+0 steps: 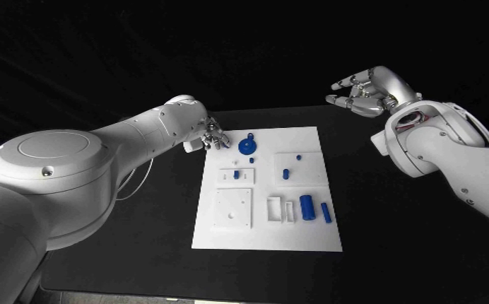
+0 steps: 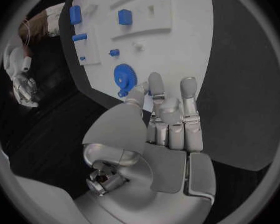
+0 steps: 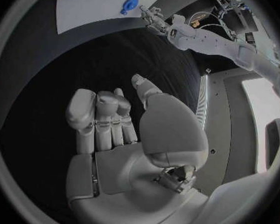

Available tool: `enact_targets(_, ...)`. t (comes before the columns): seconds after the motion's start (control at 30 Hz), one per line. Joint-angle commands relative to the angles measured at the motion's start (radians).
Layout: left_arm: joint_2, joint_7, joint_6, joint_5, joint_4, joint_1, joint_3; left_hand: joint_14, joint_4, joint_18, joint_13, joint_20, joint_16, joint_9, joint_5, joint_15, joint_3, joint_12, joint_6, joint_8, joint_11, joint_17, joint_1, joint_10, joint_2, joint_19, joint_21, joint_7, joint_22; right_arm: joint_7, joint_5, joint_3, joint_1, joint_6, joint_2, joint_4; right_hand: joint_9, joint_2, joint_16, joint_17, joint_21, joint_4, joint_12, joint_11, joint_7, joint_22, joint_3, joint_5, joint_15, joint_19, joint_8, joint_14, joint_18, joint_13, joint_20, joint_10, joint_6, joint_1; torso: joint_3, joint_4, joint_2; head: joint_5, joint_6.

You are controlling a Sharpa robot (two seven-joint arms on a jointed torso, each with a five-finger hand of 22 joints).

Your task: Assemble the parts on the task board

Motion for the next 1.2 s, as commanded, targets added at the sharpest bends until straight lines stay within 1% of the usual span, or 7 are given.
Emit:
enact_targets(0.03, -0.015, 0.05, -0.054, 0.053, 0.024, 0.003, 0.0, 0.01, -0.072, -0.006, 0.0, -0.001, -0.001, 0.039, -0.128, 0.001, 0.286, -0.011, 0.06, -0.033, -0.003, 0.008, -0.087, 0.034, -0.066, 0.006, 0.008, -0.037, 0.018, 0.001, -0.008, 0.001, 0.0, 0.01, -0.004, 0.002, 0.001, -0.004, -0.003, 0.0, -0.002, -0.001, -0.002, 0.0, 0.0, 0.131, 0.006, -0.006, 0.002, 0.03, -0.002, -0.001, 0.012, 0.001, 0.003, 0.001, 0.001, 0.006, -0.0012, 0.0019, -0.001, -0.002, -0.002)
enact_targets(0.07, -0.023, 0.049, -0.065, 0.063, 0.037, 0.005, 0.0, 0.012, -0.055, -0.005, 0.002, -0.001, -0.003, 0.064, -0.121, 0.001, 0.355, -0.01, 0.067, -0.036, -0.006, 0.011, -0.109, 0.036, -0.092, 0.006, 0.009, -0.035, 0.018, 0.001, -0.008, 0.001, 0.0, 0.01, -0.006, 0.002, 0.001, -0.004, -0.003, 0.0, -0.002, -0.001, -0.002, 0.0, 0.0, 0.131, 0.006, -0.006, 0.002, 0.03, -0.002, -0.001, 0.012, 0.001, 0.003, 0.001, 0.001, 0.006, -0.0012, 0.0024, -0.001, -0.002, -0.002)
enact_targets(0.17, -0.047, 0.043, -0.095, 0.089, 0.077, 0.011, 0.0, 0.017, -0.024, -0.005, 0.007, -0.003, -0.009, 0.114, -0.117, -0.001, 0.419, -0.007, 0.076, -0.053, -0.006, 0.016, -0.109, 0.04, -0.128, 0.007, 0.011, -0.038, 0.017, 0.0, -0.008, 0.001, 0.0, 0.011, -0.012, 0.003, 0.001, -0.004, -0.003, 0.0, -0.002, -0.001, -0.002, 0.0, 0.0, 0.131, 0.006, -0.006, 0.002, 0.03, -0.002, -0.001, 0.012, 0.001, 0.003, 0.001, 0.001, 0.006, -0.0013, 0.0049, -0.002, -0.001, -0.001)
enact_targets(0.43, -0.169, -0.001, -0.218, 0.164, 0.29, 0.04, 0.0, 0.028, -0.019, -0.006, 0.009, -0.007, -0.017, 0.148, -0.097, -0.006, 0.438, 0.004, 0.1, -0.064, -0.01, 0.022, -0.112, 0.045, -0.139, 0.015, 0.014, -0.043, 0.017, -0.001, -0.006, 0.001, 0.0, 0.012, -0.025, 0.003, 0.001, -0.005, -0.003, 0.0, -0.002, -0.003, -0.003, 0.0, 0.0, 0.131, 0.009, -0.006, 0.002, 0.029, -0.002, -0.001, 0.012, 0.0, 0.003, 0.001, 0.003, 0.005, -0.0082, 0.0205, -0.008, -0.005, -0.008)
enact_targets(0.77, -0.284, -0.062, -0.326, 0.159, 0.514, 0.05, -0.005, 0.043, -0.024, -0.004, 0.003, -0.008, -0.019, 0.15, -0.089, -0.007, 0.45, 0.026, 0.126, -0.083, -0.012, 0.036, -0.117, 0.048, -0.147, 0.023, 0.017, -0.047, 0.017, 0.0, 0.0, 0.001, -0.001, 0.017, -0.026, -0.009, 0.001, -0.005, -0.003, 0.001, -0.002, -0.003, -0.003, 0.0, -0.001, 0.131, 0.01, -0.006, 0.002, 0.029, -0.002, -0.001, 0.012, 0.0, 0.003, 0.001, 0.003, 0.006, -0.0174, 0.0343, -0.021, -0.004, -0.018)
enact_targets(1.0, -0.347, -0.124, -0.406, 0.138, 0.643, 0.05, -0.044, 0.053, -0.03, 0.0, 0.004, -0.005, -0.016, 0.152, -0.076, -0.006, 0.46, 0.051, 0.143, -0.087, -0.014, 0.05, -0.13, 0.05, -0.153, 0.028, 0.021, -0.051, 0.017, 0.002, 0.005, 0.001, -0.003, 0.023, -0.023, -0.019, 0.001, -0.005, -0.003, 0.001, -0.002, -0.003, -0.003, 0.0, -0.001, 0.131, 0.01, -0.006, 0.002, 0.029, -0.002, -0.001, 0.012, 0.0, 0.003, 0.001, 0.003, 0.006, -0.0216, 0.0394, -0.029, -0.001, -0.026)
enact_targets(1.2, -0.375, -0.159, -0.464, 0.111, 0.718, 0.042, -0.056, 0.056, -0.039, 0.005, 0.0, -0.002, -0.007, 0.16, -0.068, -0.006, 0.472, 0.071, 0.151, -0.085, -0.016, 0.062, -0.143, 0.05, -0.156, 0.03, 0.027, -0.054, 0.017, 0.002, 0.008, 0.0, -0.006, 0.026, -0.022, -0.023, 0.001, -0.005, -0.004, 0.0, -0.002, -0.005, -0.003, 0.0, 0.0, 0.131, 0.012, -0.005, 0.002, 0.029, -0.002, -0.001, 0.012, 0.0, 0.003, 0.0, 0.003, 0.005, -0.0246, 0.0446, -0.033, -0.001, -0.036)
